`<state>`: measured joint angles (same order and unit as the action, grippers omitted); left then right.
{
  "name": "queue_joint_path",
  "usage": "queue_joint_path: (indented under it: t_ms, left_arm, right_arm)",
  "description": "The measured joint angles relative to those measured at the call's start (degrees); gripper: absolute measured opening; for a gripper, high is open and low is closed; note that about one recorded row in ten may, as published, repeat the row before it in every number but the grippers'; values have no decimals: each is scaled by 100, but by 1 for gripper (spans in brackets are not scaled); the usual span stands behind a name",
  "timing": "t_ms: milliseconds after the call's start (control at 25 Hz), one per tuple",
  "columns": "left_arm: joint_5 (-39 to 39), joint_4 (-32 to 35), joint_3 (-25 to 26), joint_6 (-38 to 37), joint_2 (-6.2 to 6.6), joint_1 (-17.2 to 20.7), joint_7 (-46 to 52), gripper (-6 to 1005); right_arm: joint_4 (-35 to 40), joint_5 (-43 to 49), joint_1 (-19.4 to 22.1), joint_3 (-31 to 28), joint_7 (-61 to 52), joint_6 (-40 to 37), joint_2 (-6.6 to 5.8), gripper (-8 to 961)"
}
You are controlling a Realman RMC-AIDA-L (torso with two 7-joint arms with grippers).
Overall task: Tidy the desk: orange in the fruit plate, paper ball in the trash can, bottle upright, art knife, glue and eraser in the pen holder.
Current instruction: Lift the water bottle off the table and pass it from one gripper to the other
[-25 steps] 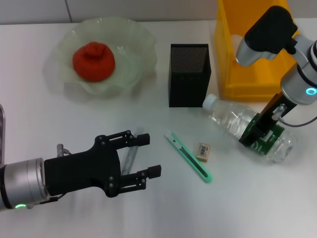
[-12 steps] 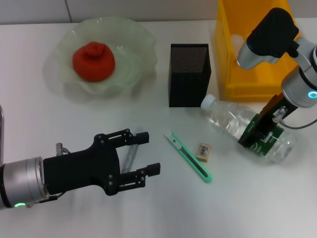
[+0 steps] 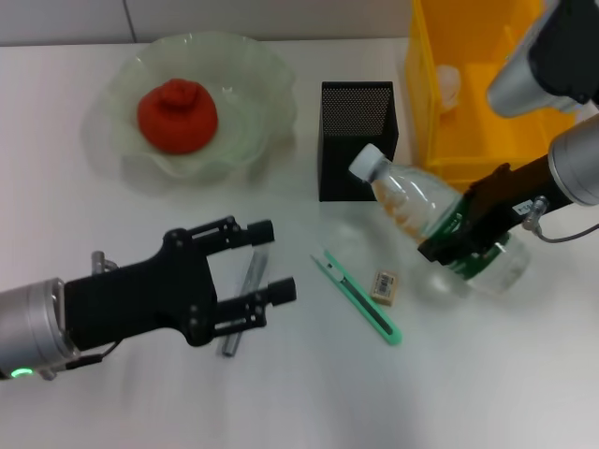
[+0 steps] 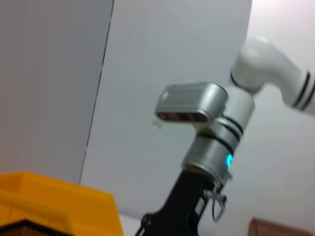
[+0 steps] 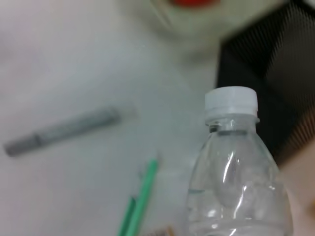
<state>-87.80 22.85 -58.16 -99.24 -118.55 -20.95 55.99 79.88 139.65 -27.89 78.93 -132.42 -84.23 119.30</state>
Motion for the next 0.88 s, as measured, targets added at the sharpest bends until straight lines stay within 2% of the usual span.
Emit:
queue_joint_path:
  t_ms: [40, 160, 200, 240, 400, 440, 600, 880]
  left_arm:
    - [0, 0, 0, 0, 0, 0, 0, 710]
    - [69, 0, 312, -131, -6, -72, 462, 710]
    - [131, 0, 356, -143, -8, -86, 593, 710]
    - [131, 0, 356, -143, -8, -86, 593, 710]
    - [627, 0, 397, -198, -8, -110, 1086, 709]
    - [742, 0, 397, -208, -6, -110, 1142, 709]
    - [876, -31, 366, -333, -8, -179, 1181, 709]
    - [883, -217, 396, -325, -11, -309, 1181, 710]
  right_arm:
    - [0, 0, 0, 0, 0, 0, 0, 718]
    - [104, -716, 295, -14, 557, 193, 0, 718]
    - [87, -1226, 471, -37, 959, 337, 3, 719]
    - [87, -1226, 471, -37, 959, 337, 3, 719]
    - [-112, -2280, 804, 9, 1845, 707, 19, 719]
    - [-112, -2280, 804, 9, 1845, 707, 19, 719]
    - [-564, -3205, 809, 49, 2591, 735, 21, 718]
    - [-990, -3954, 754, 148, 3318, 720, 29, 719]
